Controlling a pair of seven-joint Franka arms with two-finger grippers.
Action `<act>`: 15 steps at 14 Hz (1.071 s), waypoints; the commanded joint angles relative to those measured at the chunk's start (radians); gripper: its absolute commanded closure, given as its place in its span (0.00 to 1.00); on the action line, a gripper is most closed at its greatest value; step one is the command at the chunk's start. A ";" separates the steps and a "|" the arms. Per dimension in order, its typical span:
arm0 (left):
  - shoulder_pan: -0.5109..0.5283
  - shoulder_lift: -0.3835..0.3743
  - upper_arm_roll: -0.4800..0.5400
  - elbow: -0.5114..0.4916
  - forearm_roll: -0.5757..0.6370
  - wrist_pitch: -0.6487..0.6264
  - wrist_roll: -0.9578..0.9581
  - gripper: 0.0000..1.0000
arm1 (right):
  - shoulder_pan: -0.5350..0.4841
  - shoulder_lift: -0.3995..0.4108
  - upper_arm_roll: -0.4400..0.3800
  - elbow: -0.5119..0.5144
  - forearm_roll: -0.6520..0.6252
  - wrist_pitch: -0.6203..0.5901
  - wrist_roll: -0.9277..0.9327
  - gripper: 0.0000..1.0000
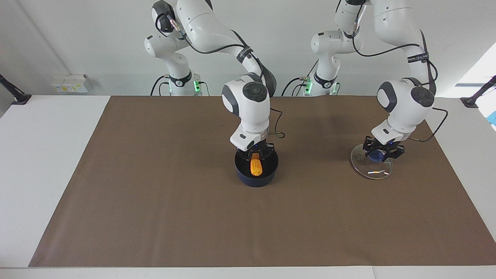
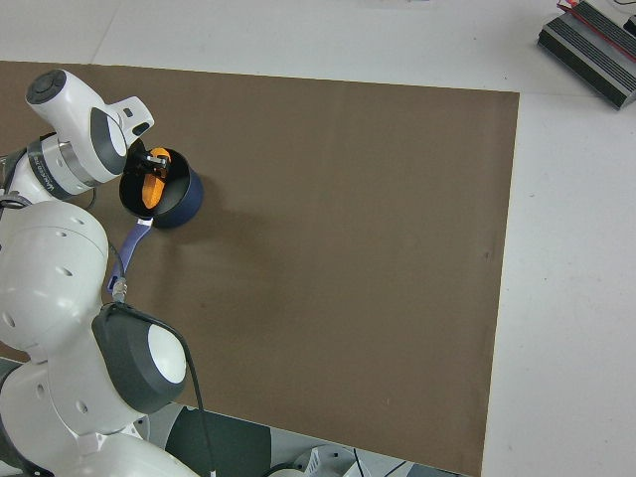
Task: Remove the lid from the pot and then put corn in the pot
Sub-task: 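Lift the lid away with the left gripper while the right gripper carries the corn, then set the lid down with the left gripper while the right gripper lowers the corn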
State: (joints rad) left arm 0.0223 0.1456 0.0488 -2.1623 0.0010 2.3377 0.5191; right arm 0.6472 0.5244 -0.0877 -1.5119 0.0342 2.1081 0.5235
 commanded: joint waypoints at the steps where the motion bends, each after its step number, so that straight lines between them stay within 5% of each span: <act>1: 0.015 0.015 -0.009 -0.005 -0.012 0.034 0.006 0.62 | 0.025 0.005 0.002 -0.031 0.003 0.053 0.003 1.00; 2: 0.016 0.019 -0.009 0.004 -0.012 0.034 0.009 0.01 | 0.026 0.006 0.002 -0.050 0.000 0.081 0.001 1.00; 9: 0.015 0.049 -0.007 0.108 -0.010 -0.004 0.009 0.00 | 0.023 0.008 0.002 -0.113 -0.007 0.130 -0.019 1.00; 13: 0.016 0.049 -0.007 0.240 -0.010 -0.165 -0.054 0.00 | 0.005 0.009 0.003 -0.111 -0.007 0.141 -0.051 1.00; 14: 0.013 0.052 -0.007 0.286 -0.010 -0.220 -0.082 0.00 | 0.002 0.009 0.003 -0.110 -0.004 0.142 -0.056 0.92; 15: 0.005 0.051 -0.007 0.320 -0.009 -0.260 -0.117 0.00 | 0.002 0.009 0.003 -0.108 -0.004 0.142 -0.056 0.69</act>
State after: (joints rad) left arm 0.0228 0.1859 0.0491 -1.9270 0.0003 2.1697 0.4509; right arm 0.6636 0.5388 -0.0916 -1.6050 0.0338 2.2212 0.4978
